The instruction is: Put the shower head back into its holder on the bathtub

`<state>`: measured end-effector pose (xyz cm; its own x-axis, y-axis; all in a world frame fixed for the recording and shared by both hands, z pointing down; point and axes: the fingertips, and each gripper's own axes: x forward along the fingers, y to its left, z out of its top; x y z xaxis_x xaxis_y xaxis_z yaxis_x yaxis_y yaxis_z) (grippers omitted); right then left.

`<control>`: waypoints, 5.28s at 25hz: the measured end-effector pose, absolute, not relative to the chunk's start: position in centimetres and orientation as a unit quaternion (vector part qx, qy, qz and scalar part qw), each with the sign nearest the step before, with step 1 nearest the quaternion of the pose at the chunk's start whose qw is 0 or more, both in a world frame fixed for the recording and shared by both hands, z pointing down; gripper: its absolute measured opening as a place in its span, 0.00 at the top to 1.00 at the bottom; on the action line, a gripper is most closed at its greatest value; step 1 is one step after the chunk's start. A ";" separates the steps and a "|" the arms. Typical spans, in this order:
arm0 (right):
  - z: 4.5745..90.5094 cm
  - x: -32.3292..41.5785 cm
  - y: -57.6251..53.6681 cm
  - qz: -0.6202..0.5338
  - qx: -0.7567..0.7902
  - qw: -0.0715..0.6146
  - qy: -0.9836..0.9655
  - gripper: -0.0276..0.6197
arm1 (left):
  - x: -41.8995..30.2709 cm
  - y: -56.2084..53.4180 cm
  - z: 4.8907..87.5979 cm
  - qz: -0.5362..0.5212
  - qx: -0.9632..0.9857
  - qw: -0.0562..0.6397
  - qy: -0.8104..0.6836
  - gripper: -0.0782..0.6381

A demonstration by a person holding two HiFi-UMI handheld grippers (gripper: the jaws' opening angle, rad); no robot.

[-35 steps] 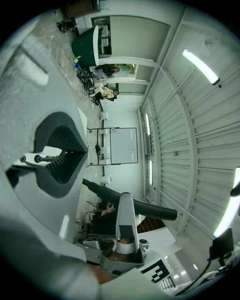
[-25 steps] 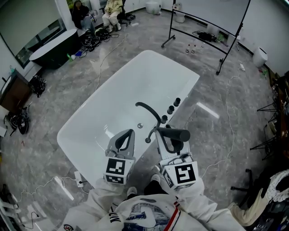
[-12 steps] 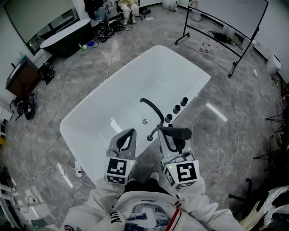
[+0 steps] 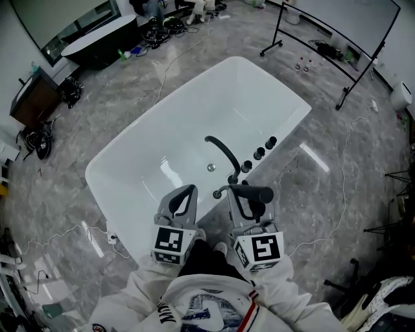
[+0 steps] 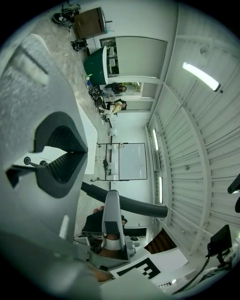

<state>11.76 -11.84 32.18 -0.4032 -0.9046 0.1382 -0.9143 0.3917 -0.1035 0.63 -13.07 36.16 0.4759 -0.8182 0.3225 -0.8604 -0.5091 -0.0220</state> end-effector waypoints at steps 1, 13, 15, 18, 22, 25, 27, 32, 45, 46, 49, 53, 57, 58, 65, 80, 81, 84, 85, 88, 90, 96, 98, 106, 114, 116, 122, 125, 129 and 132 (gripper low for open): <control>32.4 11.8 -12.0 0.082 0.545 0.033 -0.834 0.74 | 0.7 -13.2 36.4 0.149 0.855 0.074 -0.491 0.89; 36.9 10.5 -14.0 0.106 0.537 0.078 -0.833 0.74 | -0.5 -15.5 40.3 0.156 0.852 0.101 -0.490 0.89; 37.3 10.2 -14.2 0.106 0.538 0.080 -0.833 0.74 | -0.6 -15.8 40.8 0.156 0.852 0.103 -0.488 0.89; 38.0 9.9 -14.5 0.108 0.538 0.083 -0.832 0.74 | -0.6 -15.9 41.4 0.158 0.853 0.104 -0.486 0.89; 39.1 9.8 -14.7 0.110 0.538 0.089 -0.831 0.74 | -0.6 -16.0 42.5 0.160 0.854 0.107 -0.484 0.89; 40.0 9.9 -14.8 0.113 0.540 0.093 -0.829 0.74 | -0.5 -16.0 43.4 0.161 0.853 0.111 -0.484 0.89; 40.7 10.0 -14.8 0.114 0.541 0.095 -0.828 0.74 | -0.4 -16.0 44.0 0.161 0.852 0.115 -0.484 0.89; 41.8 9.5 -14.8 0.115 0.540 0.100 -0.828 0.74 | -0.8 -16.1 45.0 0.161 0.850 0.113 -0.489 0.89; 44.0 9.5 -14.7 0.118 0.544 0.106 -0.824 0.74 | -0.2 -16.2 46.9 0.163 0.851 0.105 -0.488 0.89; 44.3 9.5 -14.7 0.117 0.544 0.106 -0.824 0.74 | -0.2 -16.2 47.1 0.163 0.852 0.105 -0.487 0.89; 45.5 9.7 -14.7 0.122 0.545 0.109 -0.822 0.74 | -0.1 -16.1 47.8 0.164 0.852 0.099 -0.488 0.89; 46.7 10.0 -14.7 0.129 0.546 0.115 -0.820 0.74 | 0.2 -16.0 49.0 0.168 0.851 0.101 -0.488 0.89; 47.8 9.9 -15.0 0.131 0.545 0.118 -0.820 0.74 | 0.4 -16.0 50.4 0.171 0.851 0.110 -0.485 0.89; 48.1 9.9 -15.1 0.131 0.544 0.118 -0.820 0.74 | 0.5 -16.0 50.8 0.172 0.851 0.110 -0.484 0.89; 49.8 10.0 -15.2 0.138 0.546 0.123 -0.817 0.74 | 0.2 -16.5 53.4 0.174 0.845 0.119 -0.491 0.89; 55.2 9.6 -15.5 0.157 0.546 0.131 -0.813 0.74 | -1.7 -15.6 58.9 0.188 0.831 0.149 -0.502 0.89; 55.4 9.5 -15.4 0.158 0.545 0.132 -0.813 0.74 | -1.8 -15.5 59.3 0.189 0.830 0.152 -0.502 0.89; 56.1 9.4 -15.5 0.162 0.545 0.135 -0.811 0.74 | -1.8 -15.4 60.0 0.192 0.831 0.159 -0.497 0.89; 56.2 9.3 -15.6 0.163 0.545 0.136 -0.811 0.74 | -1.8 -15.4 60.2 0.192 0.832 0.160 -0.495 0.89; 57.0 9.3 -15.5 0.165 0.545 0.139 -0.810 0.74 | -1.6 -15.3 60.9 0.189 0.833 0.167 -0.492 0.89; 57.2 9.4 -15.6 0.165 0.546 0.140 -0.809 0.74 | -1.6 -15.3 61.0 0.184 0.834 0.169 -0.493 0.89; 57.3 9.3 -16.3 0.165 0.548 0.141 -0.808 0.74 | -1.9 -15.8 61.2 0.183 0.830 0.175 -0.496 0.89; 57.7 9.2 -16.3 0.167 0.548 0.143 -0.807 0.74 | -2.0 -15.9 61.5 0.184 0.830 0.177 -0.495 0.89; 59.8 9.0 -16.4 0.168 0.544 0.159 -0.806 0.74 | -1.3 -16.4 62.6 0.181 0.833 0.188 -0.487 0.89; 62.5 8.4 -17.0 0.167 0.536 0.183 -0.807 0.74 | -1.2 -16.7 63.8 0.186 0.837 0.200 -0.474 0.89; 63.0 8.2 -17.0 0.169 0.534 0.188 -0.807 0.74 | -1.4 -16.8 64.0 0.188 0.837 0.201 -0.473 0.89; 64.5 8.0 -17.2 0.176 0.532 0.197 -0.805 0.74 | -1.3 -17.3 64.6 0.191 0.839 0.205 -0.467 0.89; 65.4 7.8 -17.4 0.180 0.530 0.202 -0.803 0.74 | -1.0 -17.4 65.1 0.194 0.840 0.207 -0.462 0.89; 66.7 7.8 -17.5 0.186 0.528 0.209 -0.801 0.74 | -0.8 -17.7 65.8 0.197 0.842 0.211 -0.456 0.89; 67.4 7.9 -17.4 0.192 0.529 0.213 -0.799 0.74 | -0.7 -17.9 66.3 0.200 0.842 0.213 -0.453 0.89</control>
